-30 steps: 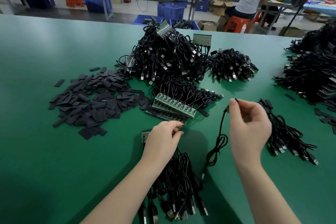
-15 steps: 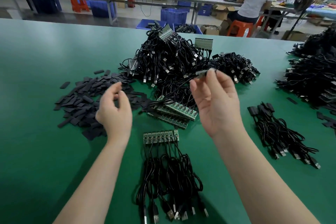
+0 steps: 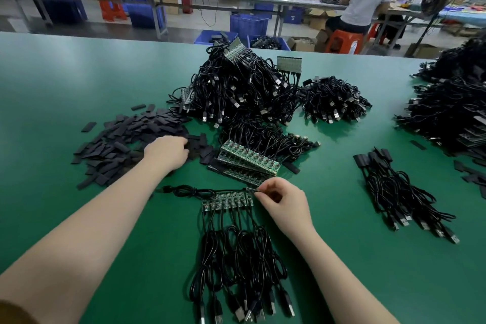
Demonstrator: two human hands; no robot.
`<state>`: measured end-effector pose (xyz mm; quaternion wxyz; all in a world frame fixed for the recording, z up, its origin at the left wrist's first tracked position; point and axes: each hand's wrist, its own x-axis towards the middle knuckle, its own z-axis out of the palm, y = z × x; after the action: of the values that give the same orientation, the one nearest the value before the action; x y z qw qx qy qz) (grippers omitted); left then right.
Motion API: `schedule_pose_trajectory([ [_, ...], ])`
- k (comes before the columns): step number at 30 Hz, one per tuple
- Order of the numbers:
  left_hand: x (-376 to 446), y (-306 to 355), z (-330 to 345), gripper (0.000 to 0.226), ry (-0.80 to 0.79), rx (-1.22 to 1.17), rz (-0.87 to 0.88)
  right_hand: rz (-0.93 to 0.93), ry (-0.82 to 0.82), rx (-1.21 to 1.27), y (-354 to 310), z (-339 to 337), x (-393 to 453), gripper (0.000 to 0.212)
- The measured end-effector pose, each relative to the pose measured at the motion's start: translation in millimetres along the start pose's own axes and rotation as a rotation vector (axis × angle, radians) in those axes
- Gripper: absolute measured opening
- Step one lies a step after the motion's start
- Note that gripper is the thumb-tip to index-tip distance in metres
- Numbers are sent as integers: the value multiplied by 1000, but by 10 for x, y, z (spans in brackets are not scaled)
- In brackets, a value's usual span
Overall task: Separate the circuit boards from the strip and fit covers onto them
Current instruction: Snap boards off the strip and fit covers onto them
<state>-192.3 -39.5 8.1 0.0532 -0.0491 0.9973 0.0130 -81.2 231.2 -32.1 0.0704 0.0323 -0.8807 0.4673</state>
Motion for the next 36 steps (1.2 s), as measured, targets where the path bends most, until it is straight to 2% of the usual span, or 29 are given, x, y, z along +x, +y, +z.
schedule_pose_trajectory([
  [8, 11, -43, 53, 28, 321, -105, -25, -57, -29, -105, 3, 32, 33, 20],
  [10, -37, -22, 44, 28, 353, -300, -51, -61, -25, -101, 6, 33, 36, 24],
  [12, -183, 72, 10, 28, 486, -612, -60, -65, -18, -93, 25, 38, 37, 26],
  [14, -414, 244, -42, 26, 674, -835, 41, -61, -15, -82, 36, 43, 35, 27],
  [15, -546, 357, -61, 25, 704, -915, 130, -60, -13, -77, 38, 46, 35, 27],
  [16, -677, 483, -67, 23, 679, -992, 219, -60, -10, -75, 41, 48, 38, 26],
  [18, -886, 736, -26, 23, 503, -1101, 339, -53, 0, -54, 40, 51, 43, 21],
  [20, -1010, 946, 90, 25, 337, -1136, 403, -47, 6, -9, 39, 46, 37, 14],
  [23, -1059, 1125, 288, 24, 223, -1137, 434, -42, 21, 142, 35, 19, 12, 9],
  [26, -1045, 1169, 400, 23, 176, -1225, 400, -45, 25, 331, 30, -33, -9, 22],
  [30, -1055, 1172, 454, 25, 206, -1236, 392, 3, 55, 454, 27, -73, -5, 18],
  [36, -1100, 1139, 501, 41, 196, -1248, 370, 59, 96, 580, 63, -110, -16, 18],
])
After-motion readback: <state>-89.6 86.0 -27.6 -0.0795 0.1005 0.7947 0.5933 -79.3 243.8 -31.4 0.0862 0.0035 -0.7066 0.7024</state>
